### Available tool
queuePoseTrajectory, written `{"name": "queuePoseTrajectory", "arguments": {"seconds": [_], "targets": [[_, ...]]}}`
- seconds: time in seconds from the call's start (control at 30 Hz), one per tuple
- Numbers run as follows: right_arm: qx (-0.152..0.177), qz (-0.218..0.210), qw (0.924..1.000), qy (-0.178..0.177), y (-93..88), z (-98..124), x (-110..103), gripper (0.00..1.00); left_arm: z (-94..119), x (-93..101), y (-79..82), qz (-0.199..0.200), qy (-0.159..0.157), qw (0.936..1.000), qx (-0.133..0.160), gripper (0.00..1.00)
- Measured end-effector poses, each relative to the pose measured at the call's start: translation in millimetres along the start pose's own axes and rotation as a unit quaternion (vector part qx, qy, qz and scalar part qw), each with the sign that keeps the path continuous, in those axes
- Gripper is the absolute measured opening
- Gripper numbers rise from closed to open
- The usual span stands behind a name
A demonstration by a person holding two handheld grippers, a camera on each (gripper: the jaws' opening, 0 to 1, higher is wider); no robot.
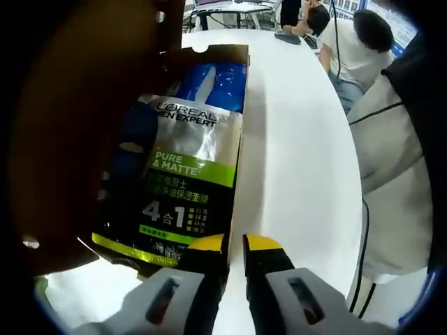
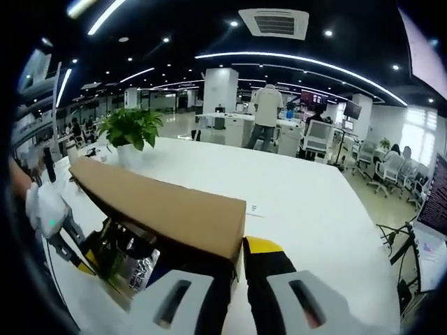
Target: Operate the shoe box by opening the lid, removing the specified soft item, and placing it in the target area until the item is outside and the box remains undamaged.
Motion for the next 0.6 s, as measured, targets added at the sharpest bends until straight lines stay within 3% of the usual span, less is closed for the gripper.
{"name": "queuePoseTrajectory", "arguments": {"seconds": [0.2, 0.37, 0.47, 0.5, 0.6], "targets": [[0.000, -0.027, 0.9996, -0.010, -0.3, -0.4, 0.4, 0.01, -6.3, 3.0, -1.9, -0.041, 0.023, 0.9987, -0.020, 0.09], [0.006, -0.042, 0.9989, -0.021, -0.3, -1.0, -0.5, 0.00, -7.2, 0.9, -1.9, -0.025, 0.021, 0.9991, -0.027, 0.09], [0.008, -0.049, 0.9983, -0.031, 0.2, -2.1, 0.2, 0.00, -13.1, 3.4, -4.7, -0.052, 0.030, 0.9975, -0.037, 0.09], [0.006, -0.056, 0.9981, -0.026, 1.4, -3.3, 1.3, 0.00, -16.3, 2.7, -6.5, -0.057, 0.046, 0.9961, -0.049, 0.09], [-0.001, -0.047, 0.9987, -0.018, 3.4, -3.3, 2.6, 0.00, -17.0, 4.9, -5.2, -0.059, 0.052, 0.9954, -0.055, 0.09]]}}
Point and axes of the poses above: the point that each gripper's makers call its tool centre point, and the gripper's own axes: z roughly backward along the fingers, x roughly to its right, y roughly out of its top, the point moved 5 cm from there along z, roughly backward along the fingers, and after that the axes turned 6 degrees about -x, right-handed, at the moved point
